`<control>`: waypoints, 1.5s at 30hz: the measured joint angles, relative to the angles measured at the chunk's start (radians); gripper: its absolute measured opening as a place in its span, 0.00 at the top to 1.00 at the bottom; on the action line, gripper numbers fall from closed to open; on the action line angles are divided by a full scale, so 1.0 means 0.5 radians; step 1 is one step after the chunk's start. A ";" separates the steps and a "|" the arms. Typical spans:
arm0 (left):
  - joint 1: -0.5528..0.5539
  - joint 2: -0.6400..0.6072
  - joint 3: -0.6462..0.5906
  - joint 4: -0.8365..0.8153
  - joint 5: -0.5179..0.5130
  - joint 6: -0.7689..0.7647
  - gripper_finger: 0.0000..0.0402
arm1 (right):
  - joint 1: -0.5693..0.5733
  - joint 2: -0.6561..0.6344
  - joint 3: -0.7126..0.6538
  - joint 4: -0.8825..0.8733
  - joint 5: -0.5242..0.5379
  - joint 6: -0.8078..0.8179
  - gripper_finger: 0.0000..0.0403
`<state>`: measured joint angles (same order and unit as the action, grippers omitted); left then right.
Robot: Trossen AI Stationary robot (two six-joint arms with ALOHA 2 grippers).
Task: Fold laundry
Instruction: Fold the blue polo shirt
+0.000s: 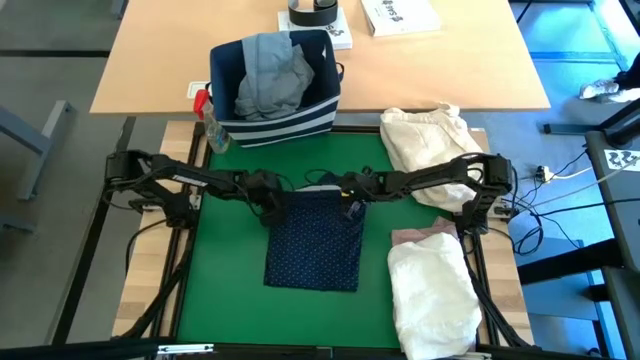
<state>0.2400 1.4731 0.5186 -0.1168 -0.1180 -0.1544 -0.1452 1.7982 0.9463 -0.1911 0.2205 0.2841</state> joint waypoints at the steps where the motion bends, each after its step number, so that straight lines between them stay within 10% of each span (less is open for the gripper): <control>1: 0.010 0.001 0.003 -0.016 0.006 0.008 0.68 | 0.000 0.004 0.005 0.001 -0.014 -0.001 0.56; 19: -0.108 -0.669 0.711 -0.586 0.414 0.102 0.60 | 0.221 -0.630 0.399 -0.080 -0.433 -0.006 0.56; 27: -0.597 -0.646 0.874 -0.647 0.520 -0.013 0.41 | 0.617 -0.619 0.580 -0.037 -0.446 0.098 0.45; 36: -1.410 -0.327 0.877 -0.664 0.024 -0.279 0.43 | 1.240 -0.390 0.576 -0.170 -0.118 0.082 0.26; 45: -1.761 0.281 0.877 -0.688 -0.121 -0.490 0.46 | 1.419 -0.035 0.574 -0.257 0.130 0.046 0.25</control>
<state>-0.6404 1.6135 0.9569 -0.4608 -0.1786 -0.3992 0.5644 1.7807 1.2331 -0.3195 0.2857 0.3069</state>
